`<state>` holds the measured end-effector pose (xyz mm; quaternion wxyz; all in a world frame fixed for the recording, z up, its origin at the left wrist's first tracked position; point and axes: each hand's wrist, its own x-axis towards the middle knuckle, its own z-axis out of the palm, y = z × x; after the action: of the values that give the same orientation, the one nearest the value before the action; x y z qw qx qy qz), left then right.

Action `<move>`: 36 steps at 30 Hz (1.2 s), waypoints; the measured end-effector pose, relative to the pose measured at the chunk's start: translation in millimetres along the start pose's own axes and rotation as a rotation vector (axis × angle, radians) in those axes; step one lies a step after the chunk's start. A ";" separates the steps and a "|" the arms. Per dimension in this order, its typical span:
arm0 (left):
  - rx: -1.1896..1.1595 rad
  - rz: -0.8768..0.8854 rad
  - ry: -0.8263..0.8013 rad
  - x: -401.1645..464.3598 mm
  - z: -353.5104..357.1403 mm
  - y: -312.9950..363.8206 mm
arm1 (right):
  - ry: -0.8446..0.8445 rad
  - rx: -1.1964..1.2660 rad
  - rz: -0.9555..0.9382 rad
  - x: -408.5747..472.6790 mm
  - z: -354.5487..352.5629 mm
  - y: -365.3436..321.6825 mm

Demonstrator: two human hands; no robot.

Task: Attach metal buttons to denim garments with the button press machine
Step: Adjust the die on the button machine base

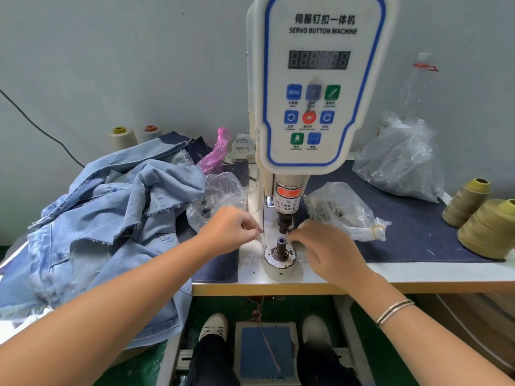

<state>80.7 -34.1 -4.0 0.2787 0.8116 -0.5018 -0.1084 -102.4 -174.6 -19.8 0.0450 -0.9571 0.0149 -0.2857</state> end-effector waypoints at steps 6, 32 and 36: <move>0.169 -0.027 0.181 -11.9 31.5 -36.7 | 0.229 -0.018 0.579 2.8 -24.1 52.2; 0.113 -0.015 0.219 -5.2 45.4 -54.5 | -0.522 -0.889 0.358 52.3 26.7 90.3; 0.133 -0.015 0.224 -5.4 45.6 -54.8 | -0.533 -0.902 0.336 53.5 26.9 90.8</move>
<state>98.7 -26.3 -72.8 0.2777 0.8392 -0.4674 0.0146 -43.2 -265.8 -21.5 -0.3224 -0.9052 0.2765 0.0123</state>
